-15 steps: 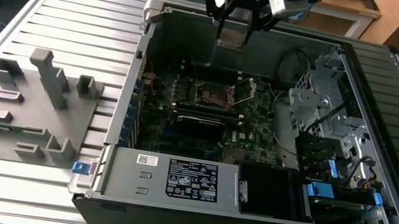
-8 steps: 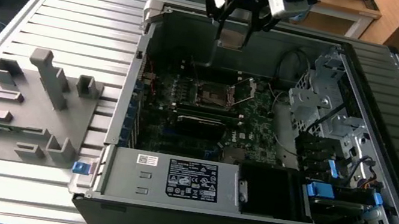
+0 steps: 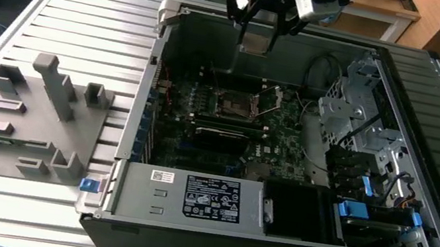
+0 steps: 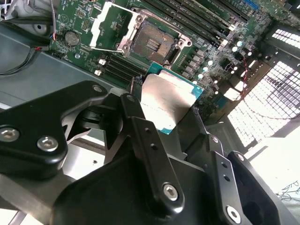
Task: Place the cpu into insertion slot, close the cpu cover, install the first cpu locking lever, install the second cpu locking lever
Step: 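Place the cpu into insertion slot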
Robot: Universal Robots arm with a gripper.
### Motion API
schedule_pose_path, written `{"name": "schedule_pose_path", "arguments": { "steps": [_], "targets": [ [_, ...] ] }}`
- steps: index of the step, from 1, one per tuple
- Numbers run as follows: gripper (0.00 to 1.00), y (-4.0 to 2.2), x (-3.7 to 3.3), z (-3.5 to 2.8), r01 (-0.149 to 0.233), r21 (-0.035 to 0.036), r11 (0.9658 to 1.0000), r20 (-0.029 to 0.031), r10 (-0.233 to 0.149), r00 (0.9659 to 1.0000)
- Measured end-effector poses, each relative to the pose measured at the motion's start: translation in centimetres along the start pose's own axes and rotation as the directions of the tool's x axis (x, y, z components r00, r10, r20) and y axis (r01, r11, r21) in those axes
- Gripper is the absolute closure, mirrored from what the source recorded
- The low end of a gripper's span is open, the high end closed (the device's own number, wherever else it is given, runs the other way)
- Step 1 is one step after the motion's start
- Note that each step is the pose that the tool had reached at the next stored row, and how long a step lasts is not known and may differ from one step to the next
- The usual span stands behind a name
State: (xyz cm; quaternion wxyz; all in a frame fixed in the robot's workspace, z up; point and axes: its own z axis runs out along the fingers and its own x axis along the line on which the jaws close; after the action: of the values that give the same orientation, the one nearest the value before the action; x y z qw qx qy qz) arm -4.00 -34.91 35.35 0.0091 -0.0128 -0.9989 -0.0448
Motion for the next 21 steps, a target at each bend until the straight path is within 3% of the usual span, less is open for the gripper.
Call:
{"name": "schedule_pose_path", "arguments": {
  "steps": [21],
  "targets": [
    [0.46, -0.02, -0.01, 0.29, 0.000, -0.0002, 1.0000, 0.0001, 0.000, 1.0000]
  ]
}}
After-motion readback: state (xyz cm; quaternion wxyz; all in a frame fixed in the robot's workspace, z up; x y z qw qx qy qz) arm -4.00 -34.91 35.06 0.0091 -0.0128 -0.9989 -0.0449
